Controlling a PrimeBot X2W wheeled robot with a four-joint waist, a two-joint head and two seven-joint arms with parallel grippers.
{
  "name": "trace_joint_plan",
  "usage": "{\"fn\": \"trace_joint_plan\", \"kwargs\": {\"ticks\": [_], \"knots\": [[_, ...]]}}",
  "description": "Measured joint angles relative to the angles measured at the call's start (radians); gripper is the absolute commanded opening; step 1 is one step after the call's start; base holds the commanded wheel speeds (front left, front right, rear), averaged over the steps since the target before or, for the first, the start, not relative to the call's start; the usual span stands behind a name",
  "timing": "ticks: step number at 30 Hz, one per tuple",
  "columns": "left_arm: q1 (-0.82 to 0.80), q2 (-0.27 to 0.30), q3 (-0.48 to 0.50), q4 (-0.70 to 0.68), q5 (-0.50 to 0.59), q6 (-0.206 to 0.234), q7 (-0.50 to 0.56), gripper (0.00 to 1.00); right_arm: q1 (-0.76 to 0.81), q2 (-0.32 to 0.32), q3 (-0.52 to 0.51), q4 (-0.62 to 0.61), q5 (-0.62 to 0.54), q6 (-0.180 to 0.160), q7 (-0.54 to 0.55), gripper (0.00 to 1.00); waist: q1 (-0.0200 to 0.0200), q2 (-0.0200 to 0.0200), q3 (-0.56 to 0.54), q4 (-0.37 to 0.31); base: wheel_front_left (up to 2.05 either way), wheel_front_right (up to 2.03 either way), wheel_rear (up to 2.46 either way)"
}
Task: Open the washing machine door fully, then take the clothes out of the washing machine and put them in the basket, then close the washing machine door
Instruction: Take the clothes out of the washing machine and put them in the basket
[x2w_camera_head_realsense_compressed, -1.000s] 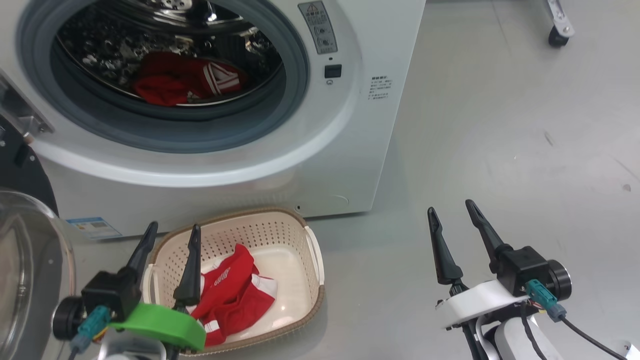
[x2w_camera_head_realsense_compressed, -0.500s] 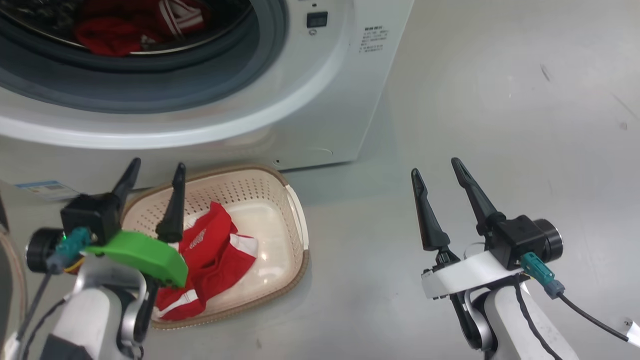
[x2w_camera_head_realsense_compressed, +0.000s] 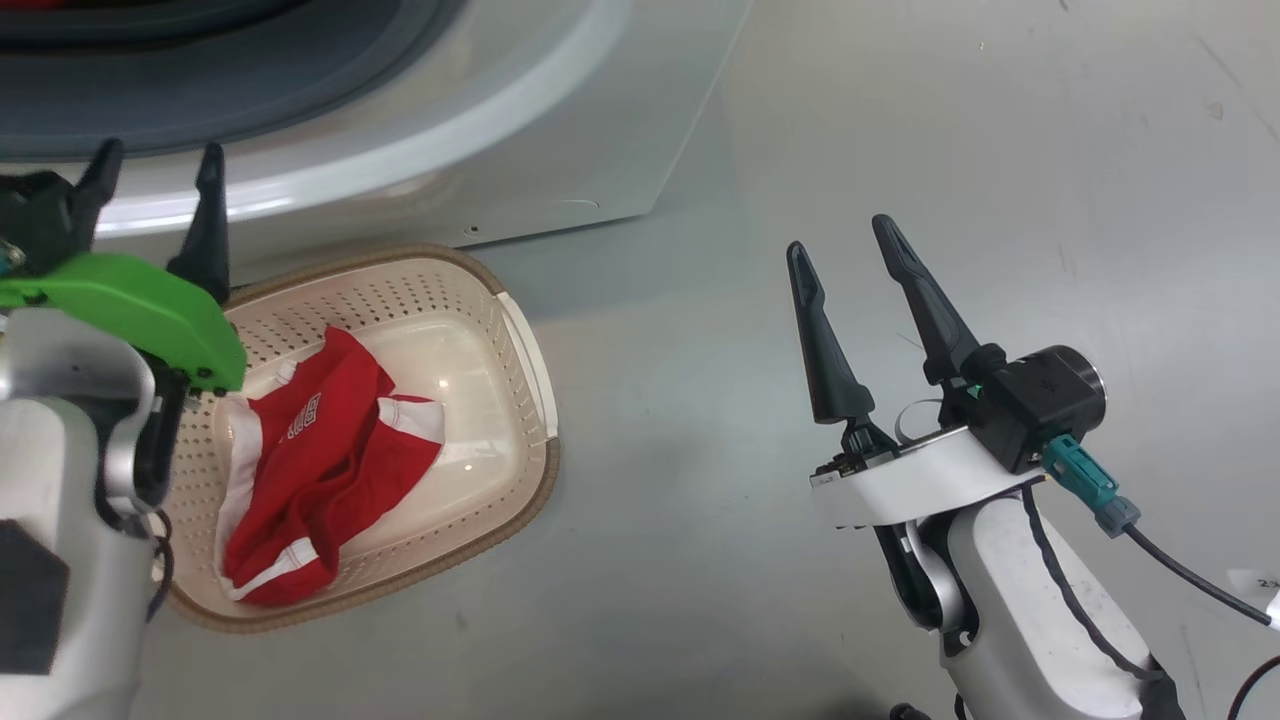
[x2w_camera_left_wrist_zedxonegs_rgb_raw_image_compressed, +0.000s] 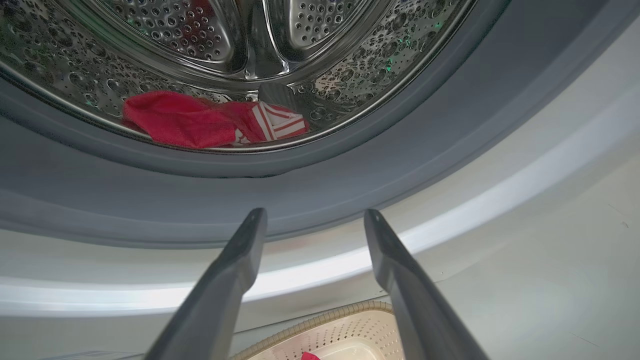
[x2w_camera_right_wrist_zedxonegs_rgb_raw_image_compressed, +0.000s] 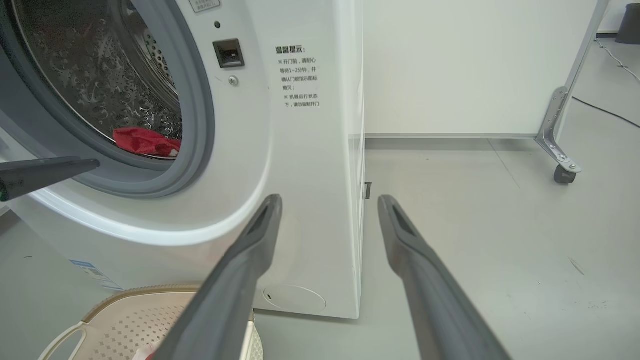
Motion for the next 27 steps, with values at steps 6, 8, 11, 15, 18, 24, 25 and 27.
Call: {"fn": "trace_joint_plan", "kwargs": {"ticks": [6, 8, 11, 15, 18, 24, 25, 27], "knots": [[-0.113, 0.052, 0.030, 0.048, -0.002, 0.000, 0.058, 1.00, -0.041, 0.000, 0.031, -0.011, 0.046, -0.012, 0.000, 1.00, 0.0000, 0.0000, 0.059, -0.042, 0.00, 0.00, 0.00], [-0.163, 0.084, 0.040, 0.067, 0.000, 0.000, 0.081, 1.00, -0.055, 0.000, 0.044, -0.017, 0.062, -0.016, 0.000, 1.00, 0.0000, 0.0000, 0.083, -0.066, 0.00, 0.00, 0.00], [-0.196, 0.102, 0.046, 0.078, 0.001, -0.001, 0.096, 1.00, -0.065, 0.000, 0.049, -0.022, 0.067, -0.020, 0.000, 1.00, 0.0000, 0.0000, 0.097, -0.081, 0.00, 0.00, 0.00], [-0.264, 0.142, 0.057, 0.101, 0.016, -0.003, 0.117, 1.00, -0.078, 0.000, 0.063, -0.025, 0.092, -0.025, 0.000, 1.00, 0.0001, 0.0000, 0.123, -0.110, 0.00, 0.00, 0.00], [-0.310, 0.164, 0.063, 0.115, 0.023, -0.008, 0.134, 1.00, -0.082, 0.000, 0.068, -0.025, 0.109, -0.027, 0.000, 1.00, 0.0000, 0.0000, 0.139, -0.128, 0.00, 0.00, 0.00], [-0.388, 0.209, 0.062, 0.158, 0.049, -0.012, 0.155, 1.00, -0.095, 0.000, 0.075, -0.026, 0.120, -0.034, 0.000, 1.00, 0.0000, 0.0000, 0.162, -0.159, 0.00, 0.00, 0.00], [-0.401, 0.218, 0.061, 0.166, 0.060, -0.015, 0.161, 1.00, -0.098, 0.000, 0.075, -0.026, 0.125, -0.034, 0.000, 1.00, 0.0000, 0.0000, 0.165, -0.163, 0.00, 0.00, 0.00], [-0.421, 0.241, 0.060, 0.179, 0.078, -0.019, 0.172, 1.00, -0.104, 0.001, 0.078, -0.026, 0.127, -0.034, 0.000, 1.00, 0.0000, 0.0000, 0.169, -0.171, 0.00, 0.00, 0.00]]}}
